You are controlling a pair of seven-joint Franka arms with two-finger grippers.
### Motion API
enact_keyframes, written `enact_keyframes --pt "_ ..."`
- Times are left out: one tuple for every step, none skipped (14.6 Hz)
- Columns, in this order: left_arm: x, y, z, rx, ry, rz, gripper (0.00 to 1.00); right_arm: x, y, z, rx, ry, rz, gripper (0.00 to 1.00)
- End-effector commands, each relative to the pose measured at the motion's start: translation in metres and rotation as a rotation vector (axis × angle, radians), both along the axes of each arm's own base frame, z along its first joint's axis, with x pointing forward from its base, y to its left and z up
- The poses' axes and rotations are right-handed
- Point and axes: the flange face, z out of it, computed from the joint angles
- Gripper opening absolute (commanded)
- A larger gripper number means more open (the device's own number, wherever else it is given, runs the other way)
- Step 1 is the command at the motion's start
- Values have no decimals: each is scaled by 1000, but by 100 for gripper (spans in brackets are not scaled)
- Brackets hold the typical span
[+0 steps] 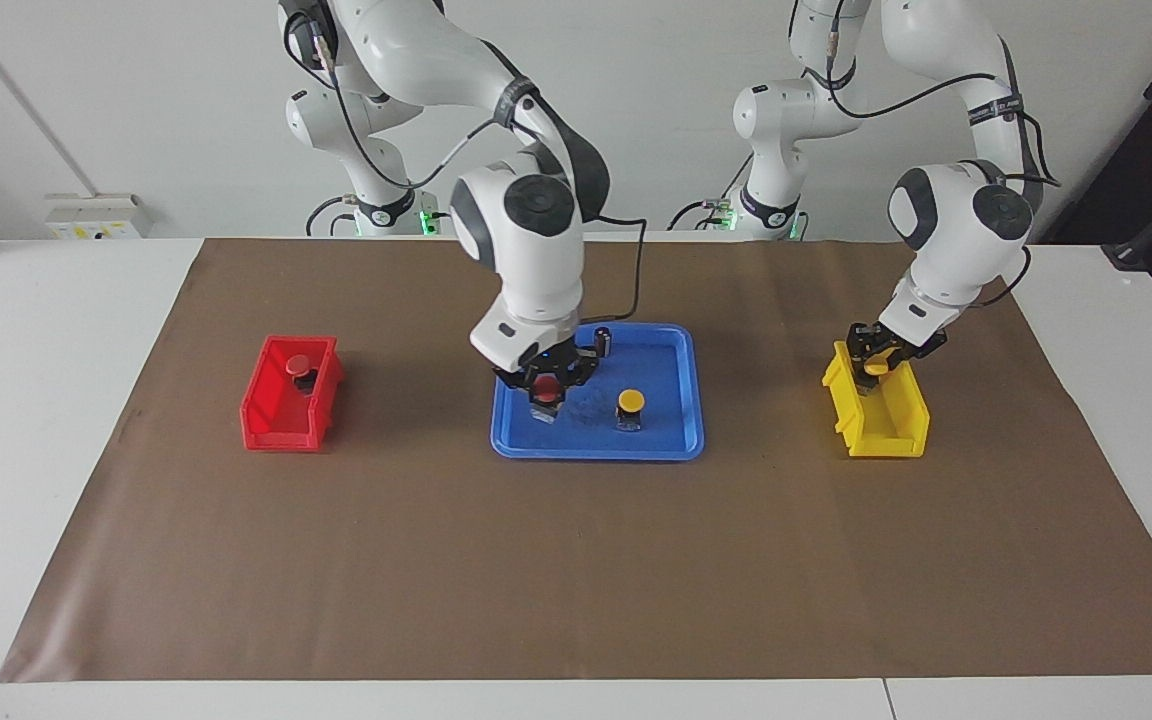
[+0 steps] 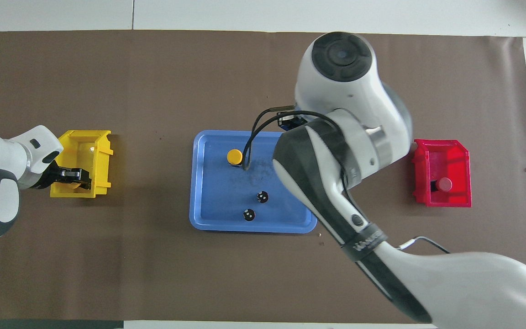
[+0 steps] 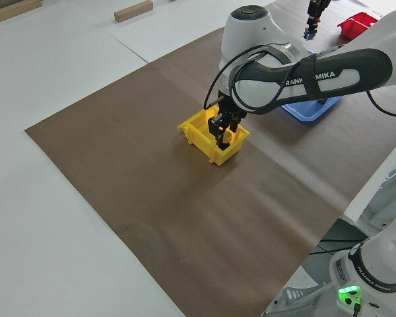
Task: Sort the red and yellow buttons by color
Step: 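Carry the red button to the red bin with the right gripper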
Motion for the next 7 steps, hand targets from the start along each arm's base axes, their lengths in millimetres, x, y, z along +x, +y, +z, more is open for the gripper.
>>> enact_keyframes --pt "23 -4 57 4 -6 6 80 -22 -150 23 39 59 124 16" --pt "29 -8 81 4 -6 -7 87 -29 -188 16 73 74 141 16" --pt "34 -14 108 11 -15 -22 100 -32 -222 3 99 73 145 16" --pt "39 -33 141 15 -23 -57 100 -38 -249 -10 101 36 178 16" --pt "43 -41 167 15 -25 -70 100 -42 -265 -21 102 13 195 16" --pt "50 -54 180 12 -16 -83 100 -47 -274 -30 99 -2 199 16" --pt "54 -72 188 3 -23 -106 100 -52 -275 -36 97 -13 214 16"
